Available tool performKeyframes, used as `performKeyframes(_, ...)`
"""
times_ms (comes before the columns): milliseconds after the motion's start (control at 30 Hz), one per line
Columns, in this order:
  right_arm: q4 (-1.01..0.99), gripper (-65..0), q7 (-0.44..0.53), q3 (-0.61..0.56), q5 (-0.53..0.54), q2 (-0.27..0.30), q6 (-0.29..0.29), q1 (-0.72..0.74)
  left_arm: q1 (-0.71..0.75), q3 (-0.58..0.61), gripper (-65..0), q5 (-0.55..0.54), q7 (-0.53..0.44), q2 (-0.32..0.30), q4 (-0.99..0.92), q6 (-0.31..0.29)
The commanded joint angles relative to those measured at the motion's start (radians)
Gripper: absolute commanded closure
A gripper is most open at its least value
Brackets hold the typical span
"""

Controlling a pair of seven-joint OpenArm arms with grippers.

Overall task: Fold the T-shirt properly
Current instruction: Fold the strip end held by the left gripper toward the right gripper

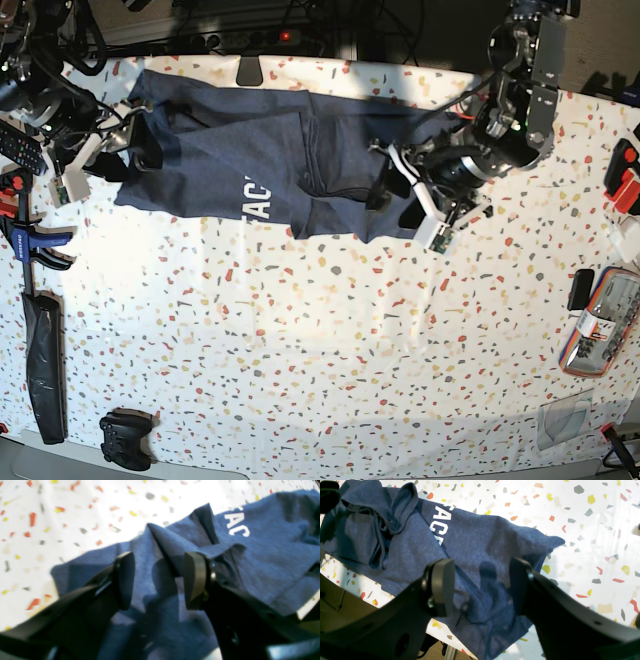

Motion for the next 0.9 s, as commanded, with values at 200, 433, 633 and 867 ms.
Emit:
performKeyframes(200,0.018,-34.7,0.016,0.007,0.016,0.014,0.005,0.003,-0.004,0.059,-30.3,-0.016,-0.119,0.003,-0.082,-0.007)
performKeyframes(433,0.018,-34.7,0.012,0.007,0.016,0.014,0.005,0.003,-0.043,0.156,-30.3,-0.029,-0.175,0.065,-0.107,-0.008)
performKeyframes(633,0.018,-34.7,-0.025,0.007,0.016,0.014,0.005,0.003,-0.127,0.196,-30.3,-0.029,-0.175,0.154,-0.243,-0.011)
performKeyframes(867,0.018,-34.7,-0.054,0.007,0.011,0.014,0.005,0.003,-0.189,0.171,-30.3,-0.074,-0.094,0.162,-0.173,-0.064)
